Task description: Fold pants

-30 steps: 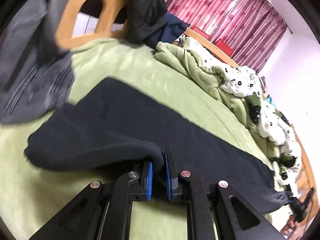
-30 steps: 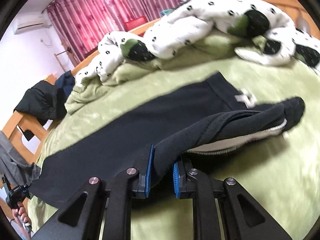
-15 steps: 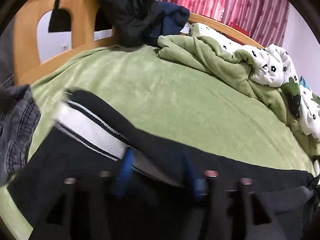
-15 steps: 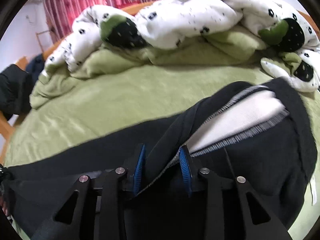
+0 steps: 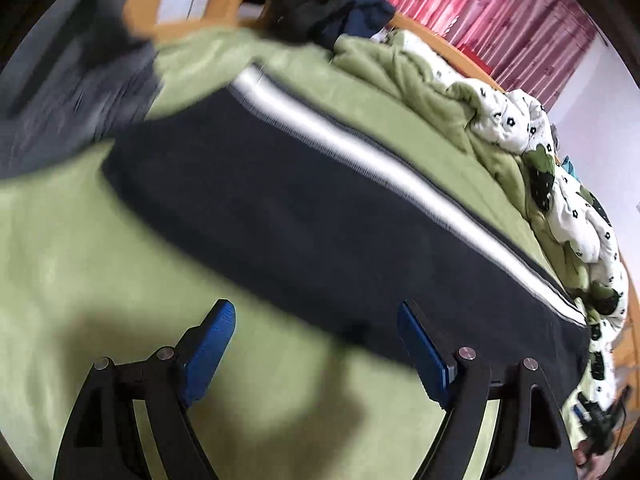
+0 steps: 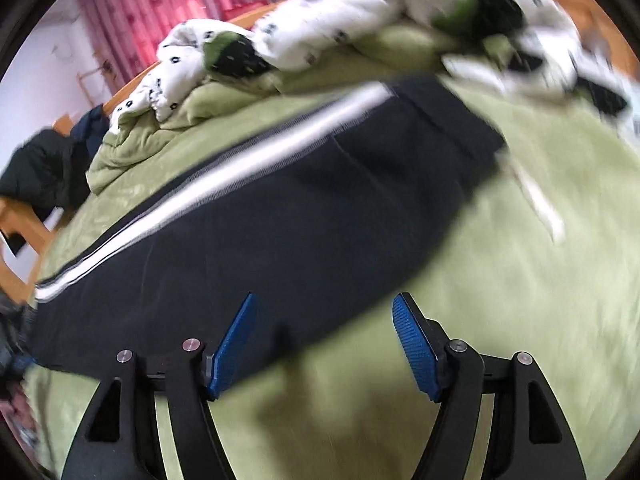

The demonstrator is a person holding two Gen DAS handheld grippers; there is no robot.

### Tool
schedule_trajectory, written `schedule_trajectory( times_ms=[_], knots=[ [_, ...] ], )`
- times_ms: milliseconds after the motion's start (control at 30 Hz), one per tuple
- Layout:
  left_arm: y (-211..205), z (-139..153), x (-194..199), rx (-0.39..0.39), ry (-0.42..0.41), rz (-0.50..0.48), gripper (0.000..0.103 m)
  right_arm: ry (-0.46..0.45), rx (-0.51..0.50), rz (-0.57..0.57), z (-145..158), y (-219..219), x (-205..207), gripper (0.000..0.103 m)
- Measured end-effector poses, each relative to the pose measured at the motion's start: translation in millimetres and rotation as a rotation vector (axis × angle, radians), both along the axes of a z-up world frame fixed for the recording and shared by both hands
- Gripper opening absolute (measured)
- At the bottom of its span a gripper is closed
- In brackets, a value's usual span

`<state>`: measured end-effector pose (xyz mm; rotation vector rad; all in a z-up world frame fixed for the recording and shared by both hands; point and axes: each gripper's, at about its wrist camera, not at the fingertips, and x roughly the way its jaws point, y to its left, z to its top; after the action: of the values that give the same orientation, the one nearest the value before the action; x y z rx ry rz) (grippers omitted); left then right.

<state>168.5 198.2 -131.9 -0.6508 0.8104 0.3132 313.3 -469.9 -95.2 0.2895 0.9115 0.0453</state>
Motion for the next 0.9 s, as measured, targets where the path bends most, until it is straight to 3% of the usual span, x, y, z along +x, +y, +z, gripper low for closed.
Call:
schedule_trajectory(
  times_ms=[100,267,500,533,567,600,633,700,800,900],
  knots=[
    [8,-19,-19,-0.090,-0.039,0.012,0.082,0.022,0.081,-0.022,-21,-13,-13,0.070],
    [28,-21,-4,-0.171,-0.099,0.047,0.082,-0.029,0.168,-0.025,-18,-17,4,0.074],
    [41,-27,44,-0.145,-0.102,0.114,0.084,-0.052,0.237,-0.094,-30,-21,81,0.074],
    [42,-27,49,-0.140,-0.101,0.125,0.081,-0.044,0.223,-0.109,-31,-21,94,0.065],
    [44,-27,54,-0.129,-0.095,0.140,0.075,-0.029,0.198,-0.124,-31,-22,105,0.045],
    [45,-27,57,-0.113,-0.082,0.154,0.051,-0.020,0.175,-0.144,-31,-25,117,0.030],
    [46,-28,59,-0.097,-0.063,0.165,0.023,-0.011,0.199,-0.143,-32,-29,122,0.021],
    [51,-31,63,-0.099,-0.035,0.148,0.014,-0.024,0.232,-0.165,-26,-35,121,0.016],
    [44,-17,55,-0.056,-0.043,0.127,0.011,-0.086,0.180,-0.136,-2,-31,103,0.014],
    [30,4,41,-0.022,-0.056,0.081,0.011,-0.095,0.196,-0.102,16,-39,82,0.014]
  ],
)
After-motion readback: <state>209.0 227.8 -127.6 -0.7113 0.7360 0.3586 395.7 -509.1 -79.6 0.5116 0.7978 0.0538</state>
